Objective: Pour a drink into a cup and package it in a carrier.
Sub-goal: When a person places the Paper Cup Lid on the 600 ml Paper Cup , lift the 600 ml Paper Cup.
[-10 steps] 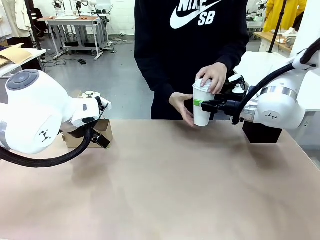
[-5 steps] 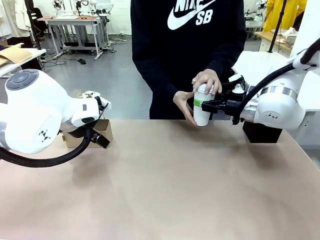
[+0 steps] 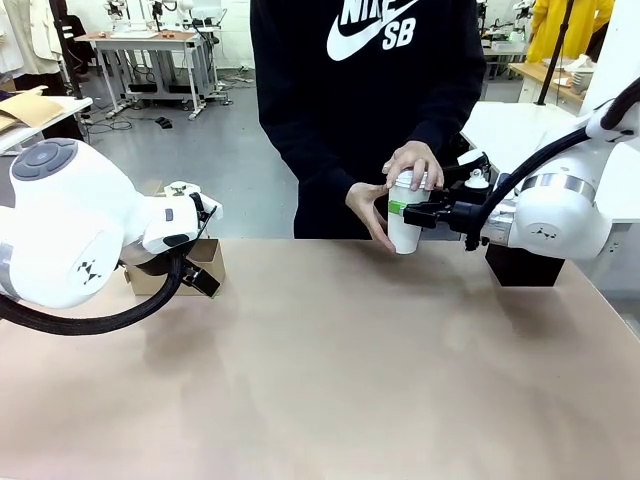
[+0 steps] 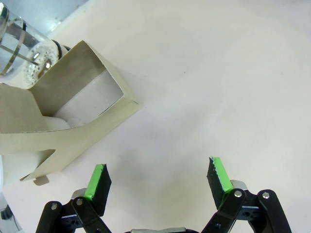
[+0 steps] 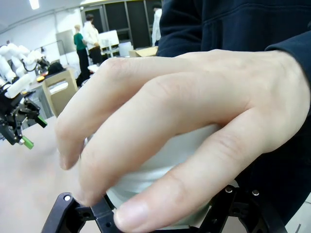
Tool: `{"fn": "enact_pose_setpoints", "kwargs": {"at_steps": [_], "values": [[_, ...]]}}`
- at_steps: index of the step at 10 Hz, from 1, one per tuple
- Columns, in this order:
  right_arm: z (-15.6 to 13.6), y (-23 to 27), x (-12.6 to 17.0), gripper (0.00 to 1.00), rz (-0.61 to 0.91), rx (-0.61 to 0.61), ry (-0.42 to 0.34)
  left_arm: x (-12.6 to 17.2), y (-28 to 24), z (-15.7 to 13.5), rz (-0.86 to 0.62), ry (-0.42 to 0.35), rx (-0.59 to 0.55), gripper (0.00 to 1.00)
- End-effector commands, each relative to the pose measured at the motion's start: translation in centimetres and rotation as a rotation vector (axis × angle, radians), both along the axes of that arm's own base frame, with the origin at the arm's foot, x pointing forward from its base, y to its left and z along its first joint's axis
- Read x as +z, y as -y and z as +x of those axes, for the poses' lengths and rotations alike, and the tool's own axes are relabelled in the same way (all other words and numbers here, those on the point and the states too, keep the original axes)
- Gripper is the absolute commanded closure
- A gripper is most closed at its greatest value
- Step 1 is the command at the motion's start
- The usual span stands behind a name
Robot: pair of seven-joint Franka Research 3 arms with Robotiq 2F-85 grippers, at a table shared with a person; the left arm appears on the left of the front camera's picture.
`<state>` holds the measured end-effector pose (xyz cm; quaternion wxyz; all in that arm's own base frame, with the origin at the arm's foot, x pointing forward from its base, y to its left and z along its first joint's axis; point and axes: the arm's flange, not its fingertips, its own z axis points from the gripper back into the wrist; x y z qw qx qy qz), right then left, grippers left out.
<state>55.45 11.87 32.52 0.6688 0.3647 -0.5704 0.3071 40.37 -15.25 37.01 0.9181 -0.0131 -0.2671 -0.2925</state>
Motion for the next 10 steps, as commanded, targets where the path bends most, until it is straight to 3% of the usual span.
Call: {"fn": "enact_pose_setpoints", "kwargs": {"at_steps": [1, 10], "values": [[0.13, -0.33, 0.72, 0.2, 0.013, -0.008, 0.005, 0.03, -0.06, -0.01, -0.003, 0.0, 0.0, 0.0], [0.13, -0.33, 0.72, 0.2, 0.013, -0.008, 0.005, 0.03, -0.06, -0.01, -0.003, 0.0, 0.0, 0.0]]}}
